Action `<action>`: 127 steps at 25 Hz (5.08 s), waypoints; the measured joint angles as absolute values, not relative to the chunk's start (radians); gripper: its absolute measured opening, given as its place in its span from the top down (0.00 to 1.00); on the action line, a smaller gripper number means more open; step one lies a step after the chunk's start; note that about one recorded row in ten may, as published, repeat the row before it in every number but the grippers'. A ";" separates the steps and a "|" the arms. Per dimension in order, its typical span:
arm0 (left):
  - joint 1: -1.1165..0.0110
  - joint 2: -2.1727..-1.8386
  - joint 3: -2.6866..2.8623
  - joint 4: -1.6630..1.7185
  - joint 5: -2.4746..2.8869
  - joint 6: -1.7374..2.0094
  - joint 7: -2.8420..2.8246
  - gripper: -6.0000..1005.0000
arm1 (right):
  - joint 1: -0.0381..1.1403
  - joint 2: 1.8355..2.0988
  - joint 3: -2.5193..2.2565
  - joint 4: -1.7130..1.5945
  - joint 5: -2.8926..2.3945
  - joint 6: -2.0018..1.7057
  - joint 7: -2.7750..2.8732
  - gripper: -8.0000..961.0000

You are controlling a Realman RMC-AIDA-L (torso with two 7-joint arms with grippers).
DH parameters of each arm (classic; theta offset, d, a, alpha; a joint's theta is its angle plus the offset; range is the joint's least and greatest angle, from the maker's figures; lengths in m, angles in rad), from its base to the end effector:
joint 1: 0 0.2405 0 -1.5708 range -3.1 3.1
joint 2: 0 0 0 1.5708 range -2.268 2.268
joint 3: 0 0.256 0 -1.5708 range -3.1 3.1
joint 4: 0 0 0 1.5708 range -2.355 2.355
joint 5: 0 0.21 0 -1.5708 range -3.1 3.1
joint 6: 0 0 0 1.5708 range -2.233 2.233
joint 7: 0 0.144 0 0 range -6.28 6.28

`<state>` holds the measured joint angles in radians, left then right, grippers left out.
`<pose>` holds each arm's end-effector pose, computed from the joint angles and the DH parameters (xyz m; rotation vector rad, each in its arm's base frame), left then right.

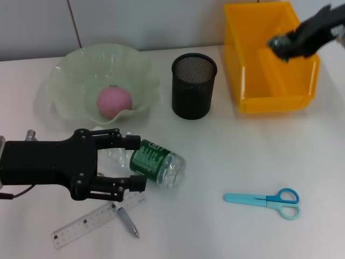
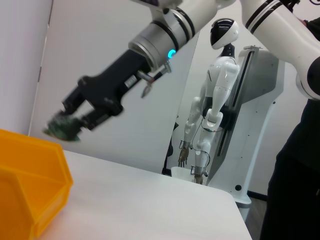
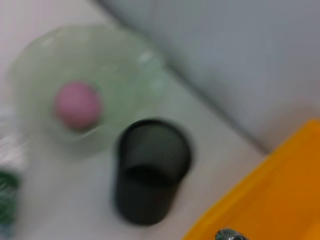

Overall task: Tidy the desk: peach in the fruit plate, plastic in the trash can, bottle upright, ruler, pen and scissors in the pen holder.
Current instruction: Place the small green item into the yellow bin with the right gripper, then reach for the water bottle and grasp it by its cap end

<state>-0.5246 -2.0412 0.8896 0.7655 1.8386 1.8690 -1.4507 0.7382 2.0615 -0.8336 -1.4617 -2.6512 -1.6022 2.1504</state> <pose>-0.2152 0.3018 0.0168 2.9279 0.3789 0.8699 0.1655 0.4028 0.1185 -2.4285 0.5857 -0.1858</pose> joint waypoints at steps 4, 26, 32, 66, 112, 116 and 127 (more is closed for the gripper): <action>-0.524 -2.043 0.890 0.765 1.838 1.869 -1.448 0.16 | 0.739 2.056 -0.822 -1.392 -2.652 -1.477 2.172 0.58; -0.518 -2.040 0.888 0.764 1.838 1.870 -1.450 0.16 | 0.692 2.062 -0.834 -1.243 -2.467 -1.181 2.163 0.16; -0.516 -2.039 0.888 0.765 1.838 1.871 -1.451 0.16 | 0.571 2.063 -0.832 -1.390 -2.209 -1.317 2.131 0.16; -0.521 -2.037 0.851 0.785 1.841 1.816 -1.600 0.17 | 0.386 1.978 -0.752 -1.069 -2.053 -1.859 1.765 0.16; -1.103 -2.076 1.353 0.951 2.649 1.642 -1.504 0.17 | 0.454 1.946 -0.743 -1.006 -2.085 -1.856 1.844 0.16; -1.106 -2.078 1.369 0.922 2.643 1.607 -1.478 0.17 | 0.457 1.946 -0.742 -1.003 -2.089 -1.856 1.849 0.16; -1.112 -2.079 1.410 0.842 2.638 1.508 -1.448 0.17 | 0.456 1.947 -0.742 -0.993 -2.089 -1.845 1.857 0.16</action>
<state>-1.1117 -2.0787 1.4099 0.8419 2.6375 1.5078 -1.4476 0.4562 1.9466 -0.7424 -0.9927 -2.0893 -1.8446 1.8569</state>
